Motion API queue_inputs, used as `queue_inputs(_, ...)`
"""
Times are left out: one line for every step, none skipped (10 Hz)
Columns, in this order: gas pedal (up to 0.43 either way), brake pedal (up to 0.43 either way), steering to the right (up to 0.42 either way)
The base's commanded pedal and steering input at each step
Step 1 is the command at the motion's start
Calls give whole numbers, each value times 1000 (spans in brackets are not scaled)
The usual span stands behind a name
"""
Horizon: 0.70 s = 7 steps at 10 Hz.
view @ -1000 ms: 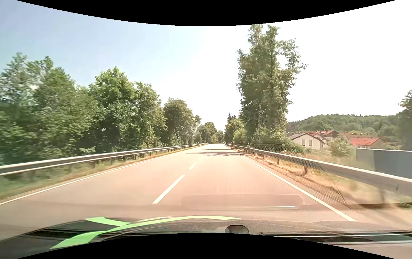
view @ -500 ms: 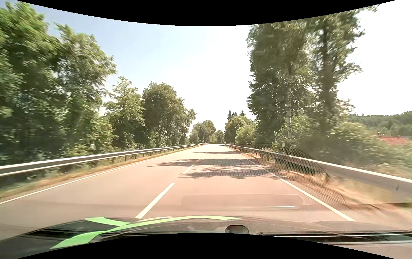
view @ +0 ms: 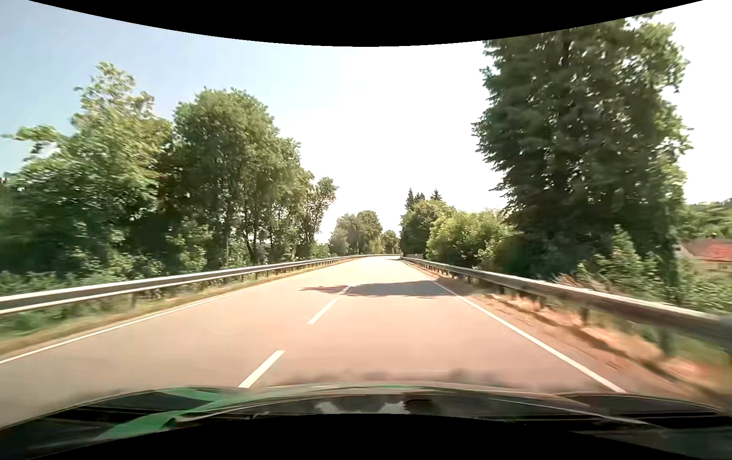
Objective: Follow the waypoints while adhering to traffic rules and regulations
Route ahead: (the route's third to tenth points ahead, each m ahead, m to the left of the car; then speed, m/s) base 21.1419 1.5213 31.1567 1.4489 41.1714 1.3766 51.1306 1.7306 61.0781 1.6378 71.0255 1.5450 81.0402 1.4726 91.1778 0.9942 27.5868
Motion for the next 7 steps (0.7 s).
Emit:
queue_inputs(280,0,-1)
queue_inputs(220,0,-1)
queue_inputs(209,0,-1)
queue_inputs(220,0,-2)
queue_inputs(228,0,-2)
queue_inputs(248,0,-2)
queue_inputs(248,0,-2)
